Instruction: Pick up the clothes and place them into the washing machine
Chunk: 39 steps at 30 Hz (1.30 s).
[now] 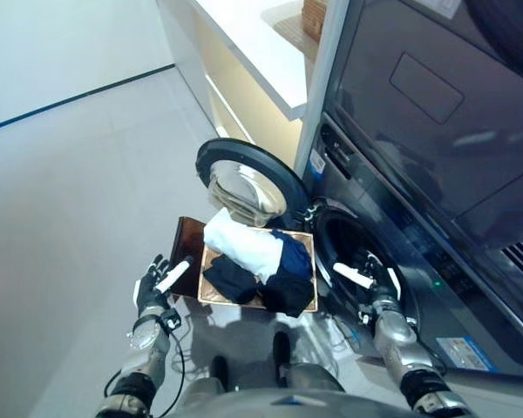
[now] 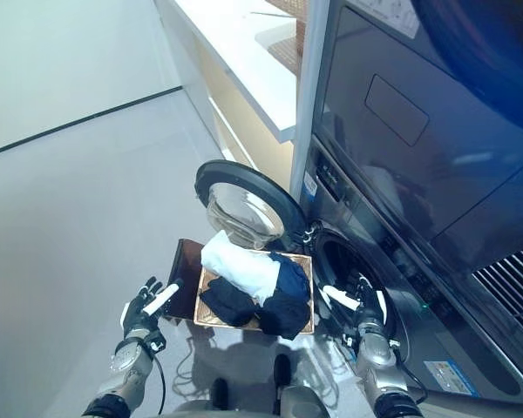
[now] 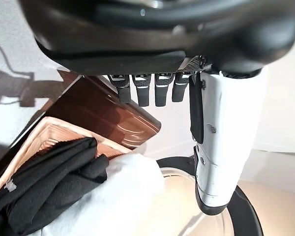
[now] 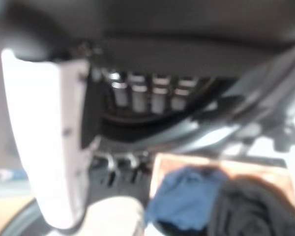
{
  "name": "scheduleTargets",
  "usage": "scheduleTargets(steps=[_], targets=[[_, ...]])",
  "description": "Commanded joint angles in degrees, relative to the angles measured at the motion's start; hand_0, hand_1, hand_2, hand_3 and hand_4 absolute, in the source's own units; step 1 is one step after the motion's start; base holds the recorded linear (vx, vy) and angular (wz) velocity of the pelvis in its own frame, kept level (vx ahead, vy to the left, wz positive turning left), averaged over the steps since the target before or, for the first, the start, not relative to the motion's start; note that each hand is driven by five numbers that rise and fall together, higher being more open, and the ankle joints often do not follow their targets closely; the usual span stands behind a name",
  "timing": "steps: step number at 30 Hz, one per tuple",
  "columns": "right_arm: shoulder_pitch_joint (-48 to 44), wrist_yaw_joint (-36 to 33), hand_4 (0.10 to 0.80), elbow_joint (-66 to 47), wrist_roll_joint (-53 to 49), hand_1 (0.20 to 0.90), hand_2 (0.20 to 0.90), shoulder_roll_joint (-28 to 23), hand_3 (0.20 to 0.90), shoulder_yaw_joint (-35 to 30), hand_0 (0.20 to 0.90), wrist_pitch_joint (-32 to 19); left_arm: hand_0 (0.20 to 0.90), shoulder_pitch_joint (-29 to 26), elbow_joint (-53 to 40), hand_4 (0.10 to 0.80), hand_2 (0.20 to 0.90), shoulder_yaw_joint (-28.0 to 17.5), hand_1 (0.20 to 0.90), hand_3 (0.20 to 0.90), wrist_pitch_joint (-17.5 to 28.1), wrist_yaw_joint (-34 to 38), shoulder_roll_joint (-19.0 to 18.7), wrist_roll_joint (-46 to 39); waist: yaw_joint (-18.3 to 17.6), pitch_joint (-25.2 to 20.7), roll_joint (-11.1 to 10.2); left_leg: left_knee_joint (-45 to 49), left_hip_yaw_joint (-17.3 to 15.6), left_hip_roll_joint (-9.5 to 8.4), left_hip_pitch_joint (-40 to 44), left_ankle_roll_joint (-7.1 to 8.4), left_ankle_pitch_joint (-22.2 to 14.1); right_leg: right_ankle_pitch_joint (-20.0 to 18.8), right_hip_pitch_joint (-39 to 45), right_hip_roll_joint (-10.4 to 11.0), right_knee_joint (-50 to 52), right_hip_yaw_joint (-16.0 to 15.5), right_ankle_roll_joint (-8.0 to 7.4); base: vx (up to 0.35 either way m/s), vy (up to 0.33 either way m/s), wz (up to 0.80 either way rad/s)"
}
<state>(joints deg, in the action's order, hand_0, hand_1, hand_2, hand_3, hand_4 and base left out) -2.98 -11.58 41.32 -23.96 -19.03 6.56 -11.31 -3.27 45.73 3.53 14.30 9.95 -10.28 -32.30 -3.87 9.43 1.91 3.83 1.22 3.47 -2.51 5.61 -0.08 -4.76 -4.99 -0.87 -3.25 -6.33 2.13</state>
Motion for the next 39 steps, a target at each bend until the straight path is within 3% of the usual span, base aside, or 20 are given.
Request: scheduleTargets(steps=[1, 4, 7, 9, 13, 20, 29, 32, 34, 36, 39], targets=[[-3.52, -2.15, 0.800, -3.10, -0.57, 0.900, 0.900, -2.66, 0.900, -2.06, 0.900, -5.75, 0.900, -3.19, -2.01, 0.800, 0.900, -0.19, 0.900, 0.900, 5.56, 0.51, -2.61, -0.74, 0.86, 0.08, -4.69, 8.54, -0.29, -4.15, -6.28, -3.49, -4.88, 5.79, -1.26, 2.09, 7.17, 3.56, -3.68, 0.021, -0.001, -0.16], [-3.89, -2.36, 0.800, -2.90, -0.53, 0.900, 0.900, -2.05, 0.900, -1.59, 0.900, -5.90, 0.900, -3.00, -1.55, 0.800, 0.900, -0.71, 0.900, 0.900, 5.62, 0.71, -3.09, -0.65, 1.64, 0.57, -4.90, 5.17, 0.87, -3.24, -8.69, -3.23, -1.16, 5.98, -0.67, 1.77, 7.61, 4.73, -3.73, 0.034, 0.060, -0.26], [-3.76, -2.76, 0.800, -2.66, -0.85, 0.900, 0.900, -1.61, 0.900, -1.65, 0.900, -5.99, 0.900, -2.92, -1.44, 0.800, 0.900, -0.79, 0.900, 0.900, 5.71, 0.53, -3.33, -0.41, 1.87, 0.87, -4.01, 2.01, -0.46, -2.31, -8.76, -3.14, 1.46, 6.53, 0.34, 1.69, 7.67, 5.28, -3.79, 0.045, 0.159, -0.22], [-3.58, -2.72, 0.800, -2.55, -0.93, 0.900, 0.900, -1.06, 0.900, -1.80, 0.900, -5.78, 0.900, -2.43, -1.82, 0.800, 0.900, -0.95, 0.900, 0.900, 5.85, 0.44, -3.50, -0.45, 1.91, 0.13, -2.73, 0.25, -0.73, -3.34, -6.37, -4.13, 0.11, 6.89, 0.93, 2.34, 7.77, 6.14, -4.67, 0.070, 0.252, -0.31], [-3.48, -2.03, 0.800, -2.71, -1.25, 0.900, 0.900, -0.34, 0.900, -1.83, 0.900, -5.32, 0.900, -1.80, -3.01, 0.800, 0.900, -1.62, 0.900, 0.900, 6.08, 0.51, -4.13, 0.05, 2.08, -0.56, -2.22, 0.49, -2.05, -4.37, -5.36, -5.27, -1.18, 6.89, 1.40, 3.76, 7.85, 7.35, -5.72, 0.063, 0.226, -0.24], [-4.19, -1.10, 0.800, -2.21, -0.12, 0.900, 0.900, 1.17, 0.900, -0.26, 0.900, -4.22, 0.900, -1.56, -0.95, 0.800, 0.900, -3.33, 0.900, 0.900, 6.16, 0.82, -4.97, -0.16, 3.29, -1.73, -2.72, 0.41, -4.13, -5.64, -3.74, -7.44, -3.00, 6.28, 1.82, 5.64, 8.10, 8.98, -7.79, 0.049, 0.166, -0.20], [-3.75, -0.88, 0.800, -2.14, -0.29, 0.900, 0.900, 1.80, 0.900, -0.85, 0.900, -3.72, 0.900, -0.51, -0.12, 0.800, 0.900, -3.47, 0.900, 0.900, 5.51, 0.38, -5.50, 1.22, 3.33, -2.55, -2.43, -0.01, -3.27, -8.54, -1.28, -9.57, -4.31, 5.47, 1.92, 8.40, 13.43, 8.73, -9.71, 0.061, 0.166, 0.10], [-3.14, -0.49, 0.800, -3.40, -0.30, 0.900, 0.900, 1.91, 0.900, -0.99, 0.900, -3.69, 0.900, 0.22, -1.25, 0.800, 0.900, -4.30, 0.900, 0.900, 5.30, 0.20, -6.22, 1.63, 2.97, -2.12, -1.99, -0.10, -2.78, -9.87, 0.22, -10.66, -4.92, 4.00, -0.09, 9.62, 20.37, 9.07, -9.12, 0.066, 0.243, 0.10], [-3.12, -0.50, 0.800, -4.30, -0.11, 0.900, 0.900, 2.21, 0.900, -0.88, 0.900, -3.73, 0.900, 0.73, -2.31, 0.800, 0.900, -4.80, 0.900, 0.900, 5.26, 0.33, -6.93, 2.31, 2.69, -0.77, -1.53, -0.41, -2.80, -10.95, 2.10, -11.82, -5.16, 0.82, -2.43, 10.96, 27.13, 8.65, -7.49, 0.024, 0.234, -0.03], [-3.18, -0.47, 0.800, -4.41, -0.03, 0.900, 0.900, 2.29, 0.900, -0.78, 0.900, -3.70, 0.900, 0.90, -2.67, 0.800, 0.900, -4.97, 0.900, 0.900, 5.18, 0.22, -7.10, 2.26, 2.70, -0.32, -1.40, -0.52, -2.90, -11.04, 2.46, -11.99, -5.19, 0.80, -3.16, 11.23, 28.67, 8.19, -6.92, -0.004, 0.110, -0.08], [-3.11, 0.05, 0.800, -4.46, -0.43, 0.900, 0.900, 2.79, 0.900, -0.78, 0.900, -3.54, 0.900, 1.45, -2.97, 0.800, 0.900, -5.55, 0.900, 0.900, 5.14, -0.01, -7.29, 2.38, 2.94, -0.10, -1.17, -0.81, -3.56, -10.95, 3.20, -11.92, -5.64, 2.70, -2.79, 12.33, 26.77, 4.57, -6.87, 0.023, 0.093, -0.14]])
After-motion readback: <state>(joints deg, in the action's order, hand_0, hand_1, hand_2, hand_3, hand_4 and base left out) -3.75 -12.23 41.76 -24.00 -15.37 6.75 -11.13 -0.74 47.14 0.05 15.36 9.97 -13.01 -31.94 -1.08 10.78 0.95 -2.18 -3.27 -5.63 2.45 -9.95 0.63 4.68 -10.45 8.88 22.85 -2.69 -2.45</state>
